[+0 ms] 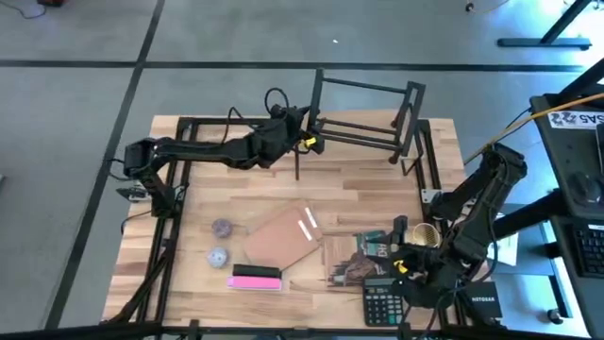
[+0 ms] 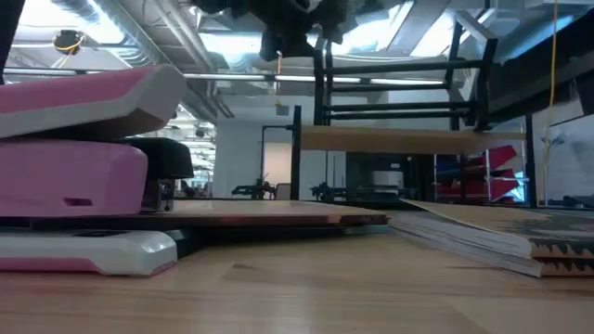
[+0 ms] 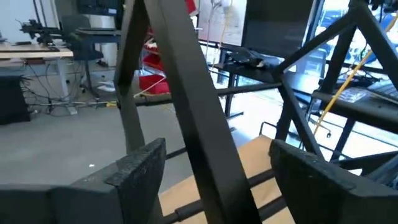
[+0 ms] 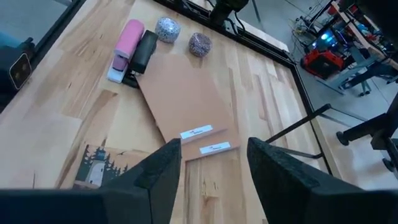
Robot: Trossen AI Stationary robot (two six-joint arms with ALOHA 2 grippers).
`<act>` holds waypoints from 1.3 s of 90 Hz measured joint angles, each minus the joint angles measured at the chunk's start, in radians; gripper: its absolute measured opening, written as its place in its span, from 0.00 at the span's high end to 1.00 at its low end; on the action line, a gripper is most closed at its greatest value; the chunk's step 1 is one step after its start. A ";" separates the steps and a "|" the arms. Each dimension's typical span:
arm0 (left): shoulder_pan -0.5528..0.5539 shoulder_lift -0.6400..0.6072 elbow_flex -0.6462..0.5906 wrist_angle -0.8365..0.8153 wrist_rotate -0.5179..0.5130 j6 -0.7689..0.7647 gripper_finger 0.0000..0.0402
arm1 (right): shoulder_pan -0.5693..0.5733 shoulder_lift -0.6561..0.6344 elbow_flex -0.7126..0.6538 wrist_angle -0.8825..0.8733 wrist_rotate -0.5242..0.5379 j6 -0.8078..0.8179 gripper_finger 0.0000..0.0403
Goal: Stock shelves
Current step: Remove the book holder from the shelf
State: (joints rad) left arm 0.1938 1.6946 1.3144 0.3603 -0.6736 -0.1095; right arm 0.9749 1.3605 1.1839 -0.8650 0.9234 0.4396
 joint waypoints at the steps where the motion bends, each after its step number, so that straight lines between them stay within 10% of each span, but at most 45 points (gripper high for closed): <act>1: 0.001 0.000 0.000 0.000 0.000 -0.001 0.38 | 0.000 0.000 0.000 0.000 0.000 0.000 0.58; 42: 0.022 0.000 0.000 -0.017 -0.007 -0.048 0.83 | 0.000 0.000 0.000 0.001 0.000 0.005 0.58; 117: -0.009 0.000 0.091 0.015 -0.092 0.041 0.88 | 0.000 0.000 0.000 -0.003 0.000 0.008 0.58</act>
State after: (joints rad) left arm 0.1844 1.6947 1.4050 0.3749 -0.7653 -0.0689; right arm 0.9749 1.3605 1.1839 -0.8676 0.9230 0.4477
